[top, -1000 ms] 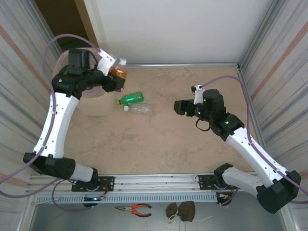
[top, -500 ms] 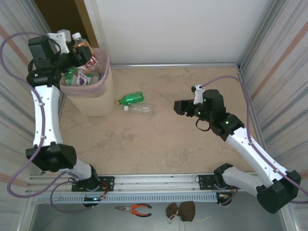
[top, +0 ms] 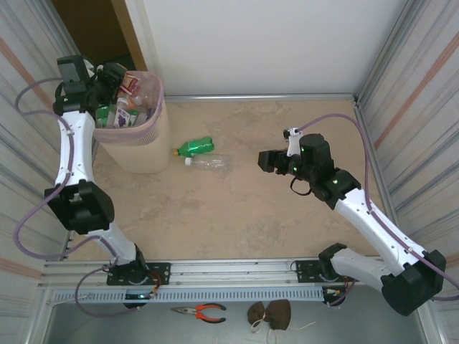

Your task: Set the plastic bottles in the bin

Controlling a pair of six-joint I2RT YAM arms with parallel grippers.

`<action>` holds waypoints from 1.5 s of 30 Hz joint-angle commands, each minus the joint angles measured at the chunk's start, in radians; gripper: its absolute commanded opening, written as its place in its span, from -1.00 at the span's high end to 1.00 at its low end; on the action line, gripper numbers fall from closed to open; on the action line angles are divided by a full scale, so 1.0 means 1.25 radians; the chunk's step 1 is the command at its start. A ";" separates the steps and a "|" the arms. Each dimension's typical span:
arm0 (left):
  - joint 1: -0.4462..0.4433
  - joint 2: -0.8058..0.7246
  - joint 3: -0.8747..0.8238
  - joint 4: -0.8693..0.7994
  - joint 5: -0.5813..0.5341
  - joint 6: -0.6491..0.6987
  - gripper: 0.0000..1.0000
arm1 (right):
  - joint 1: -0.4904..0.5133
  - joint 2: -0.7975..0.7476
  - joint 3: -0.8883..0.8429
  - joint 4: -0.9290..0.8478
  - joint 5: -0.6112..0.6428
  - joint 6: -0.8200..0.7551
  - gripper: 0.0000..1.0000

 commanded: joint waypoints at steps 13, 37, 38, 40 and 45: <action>0.024 0.109 0.094 -0.036 -0.057 -0.345 -0.40 | -0.007 0.010 -0.009 0.016 -0.001 -0.017 -0.49; 0.011 0.057 0.116 0.059 0.022 -0.252 -0.39 | -0.008 -0.016 -0.013 0.007 0.003 -0.007 -0.48; 0.009 0.070 0.132 0.063 0.032 -0.247 -0.39 | -0.008 -0.018 -0.012 0.007 0.003 -0.007 -0.48; 0.000 0.108 0.183 0.064 0.047 -0.227 -0.39 | -0.008 -0.019 -0.012 0.007 0.003 -0.008 -0.48; -0.018 0.202 0.315 0.011 0.057 -0.176 -0.26 | -0.008 -0.018 -0.010 0.002 0.008 -0.012 -0.48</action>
